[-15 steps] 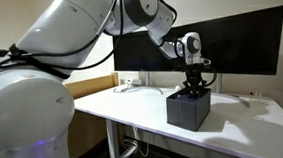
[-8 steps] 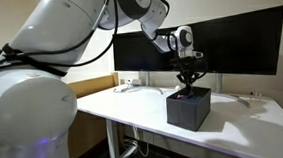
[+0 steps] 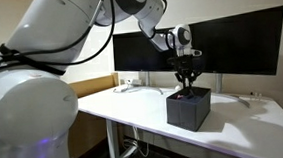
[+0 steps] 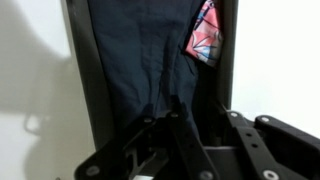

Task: Pick up the clothes from the box and put them on the table

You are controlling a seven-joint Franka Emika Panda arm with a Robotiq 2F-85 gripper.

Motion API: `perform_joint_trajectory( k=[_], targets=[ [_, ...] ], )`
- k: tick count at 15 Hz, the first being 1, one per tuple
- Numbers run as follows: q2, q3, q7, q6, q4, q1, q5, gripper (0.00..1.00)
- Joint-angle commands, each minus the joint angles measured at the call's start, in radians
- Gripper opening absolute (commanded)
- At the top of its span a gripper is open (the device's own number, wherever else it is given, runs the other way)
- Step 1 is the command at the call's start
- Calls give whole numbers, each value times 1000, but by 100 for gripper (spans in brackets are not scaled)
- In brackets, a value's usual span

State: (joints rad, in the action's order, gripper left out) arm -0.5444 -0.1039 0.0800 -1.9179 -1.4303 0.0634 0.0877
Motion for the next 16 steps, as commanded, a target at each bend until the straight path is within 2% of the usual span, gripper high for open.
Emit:
perform_joint_trajectory(
  k=[1, 6, 8, 15, 16],
  targets=[
    [-3, -14, 43, 9, -30, -4, 23, 65],
    [-58, -19, 43, 30, -16, -4, 22, 98],
    [-74, -22, 43, 40, -8, -3, 22, 100],
    [-103, -26, 42, 115, 44, 14, 6, 100],
    [-107, -23, 41, 124, 48, 16, 2, 75]
  ],
)
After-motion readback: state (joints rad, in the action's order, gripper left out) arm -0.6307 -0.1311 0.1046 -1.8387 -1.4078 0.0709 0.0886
